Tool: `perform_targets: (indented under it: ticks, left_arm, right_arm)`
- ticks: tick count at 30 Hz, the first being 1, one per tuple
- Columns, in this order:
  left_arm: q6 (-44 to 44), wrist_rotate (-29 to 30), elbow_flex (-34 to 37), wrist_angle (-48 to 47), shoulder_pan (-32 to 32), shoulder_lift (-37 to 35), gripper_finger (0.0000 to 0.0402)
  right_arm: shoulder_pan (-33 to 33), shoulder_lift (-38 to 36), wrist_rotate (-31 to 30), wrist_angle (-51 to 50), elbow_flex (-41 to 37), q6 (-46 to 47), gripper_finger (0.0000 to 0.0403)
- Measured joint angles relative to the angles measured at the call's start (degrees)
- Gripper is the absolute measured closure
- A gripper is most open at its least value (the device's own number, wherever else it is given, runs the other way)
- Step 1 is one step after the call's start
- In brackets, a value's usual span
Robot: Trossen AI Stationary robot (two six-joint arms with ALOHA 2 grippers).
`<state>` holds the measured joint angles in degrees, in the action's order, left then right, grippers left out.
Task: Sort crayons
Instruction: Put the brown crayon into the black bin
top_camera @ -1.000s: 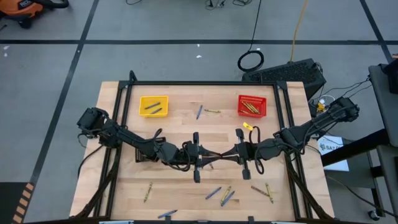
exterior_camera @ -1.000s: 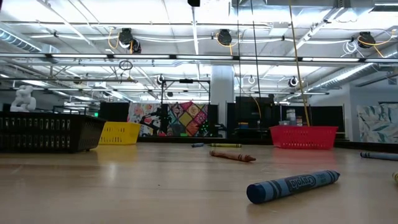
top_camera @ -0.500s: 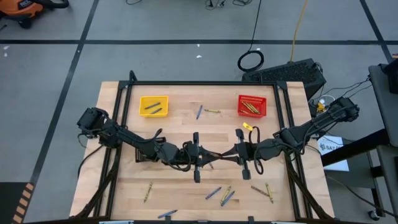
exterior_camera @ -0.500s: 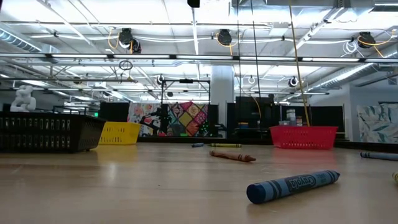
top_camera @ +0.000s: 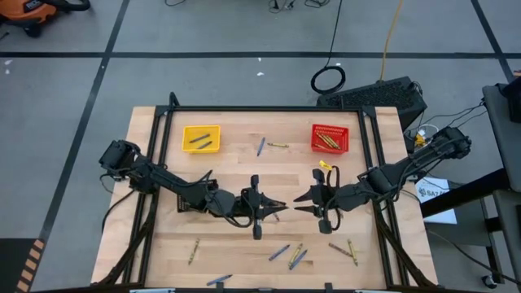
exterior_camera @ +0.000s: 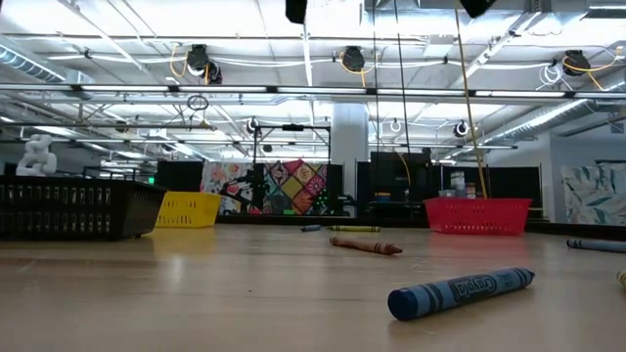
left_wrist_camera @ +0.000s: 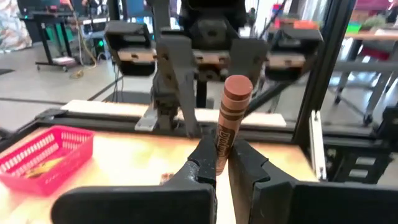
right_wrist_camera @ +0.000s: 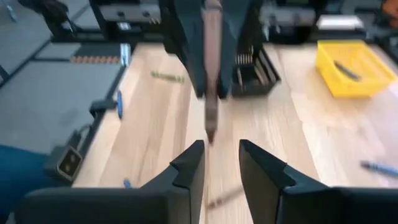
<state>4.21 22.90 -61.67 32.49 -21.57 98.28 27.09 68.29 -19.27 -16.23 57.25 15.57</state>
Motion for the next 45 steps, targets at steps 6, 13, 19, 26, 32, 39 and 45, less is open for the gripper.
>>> perform_targets:
  ticks: [6,13,19,26,32,39,45]
  left_arm:
    - [4.38,4.56,0.00,-10.61,-0.69,-0.49,0.0391]
    - [14.82,5.03,0.02,-28.54,-0.57,-2.70,0.0391]
    - [22.39,4.81,0.09,-45.79,-0.58,-5.74,0.0390]
    - [31.97,3.30,0.07,-63.36,-0.70,-8.56,0.0387]
    - [37.19,-2.83,0.07,-73.83,-1.46,-9.90,0.0387]
    - [42.21,-5.23,0.07,-83.64,-2.41,-10.15,0.0386]
    - [43.50,-6.50,0.07,-86.22,-2.85,-10.19,0.0386]
  right_arm:
    - [0.00,0.00,0.04,-7.15,0.00,5.81,0.0312]
    - [0.00,0.00,0.05,-10.31,0.00,9.16,0.0312]
    - [0.00,-0.02,0.06,-10.43,0.00,9.23,0.0312]
    - [0.02,-0.02,0.07,-10.64,0.00,9.26,0.0312]
    - [0.02,-0.02,0.07,-10.65,0.00,9.27,0.0312]
    - [0.02,-0.02,0.09,-10.66,0.00,9.29,0.0312]
    - [0.02,-0.02,0.09,-10.67,0.00,9.29,0.0312]
